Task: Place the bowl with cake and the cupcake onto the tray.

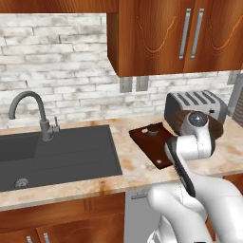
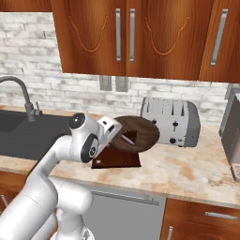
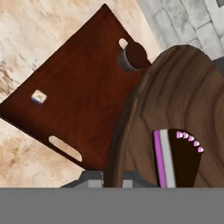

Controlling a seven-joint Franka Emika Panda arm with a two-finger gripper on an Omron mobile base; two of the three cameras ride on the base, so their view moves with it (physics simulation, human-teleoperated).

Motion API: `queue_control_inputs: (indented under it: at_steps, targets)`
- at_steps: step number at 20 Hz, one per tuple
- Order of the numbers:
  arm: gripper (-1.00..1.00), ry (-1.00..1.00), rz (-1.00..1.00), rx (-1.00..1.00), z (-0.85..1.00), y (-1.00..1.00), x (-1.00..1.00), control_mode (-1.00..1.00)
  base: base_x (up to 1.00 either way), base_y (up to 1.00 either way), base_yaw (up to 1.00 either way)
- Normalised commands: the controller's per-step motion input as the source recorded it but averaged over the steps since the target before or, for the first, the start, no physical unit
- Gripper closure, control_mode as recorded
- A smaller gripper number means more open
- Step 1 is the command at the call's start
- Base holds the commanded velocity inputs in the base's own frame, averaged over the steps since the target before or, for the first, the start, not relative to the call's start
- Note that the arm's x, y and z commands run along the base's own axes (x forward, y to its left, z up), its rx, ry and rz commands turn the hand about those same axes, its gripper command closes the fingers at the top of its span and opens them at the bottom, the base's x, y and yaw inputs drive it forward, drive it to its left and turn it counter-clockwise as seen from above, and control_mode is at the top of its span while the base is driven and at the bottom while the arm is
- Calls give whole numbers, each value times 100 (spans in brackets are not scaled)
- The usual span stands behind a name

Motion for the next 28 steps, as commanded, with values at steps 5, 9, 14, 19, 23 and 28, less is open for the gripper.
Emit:
queue_control_inputs:
  at_steps: [5, 9, 14, 19, 23, 28]
  targets:
    - [100, 10, 0, 4, -14, 35, 7, -100, 0, 0, 0]
    - [100, 12, 0, 4, -26, 28, 10, -100, 0, 0, 0]
    - [100, 13, 0, 3, -28, 21, 10, -100, 0, 0, 0]
    - [100, 12, 0, 2, -24, 18, 12, -100, 0, 0, 0]
    - [100, 12, 0, 2, -17, 19, 16, -100, 0, 0, 0]
    - [100, 12, 1, 1, -17, 20, 21, -100, 0, 0, 0]
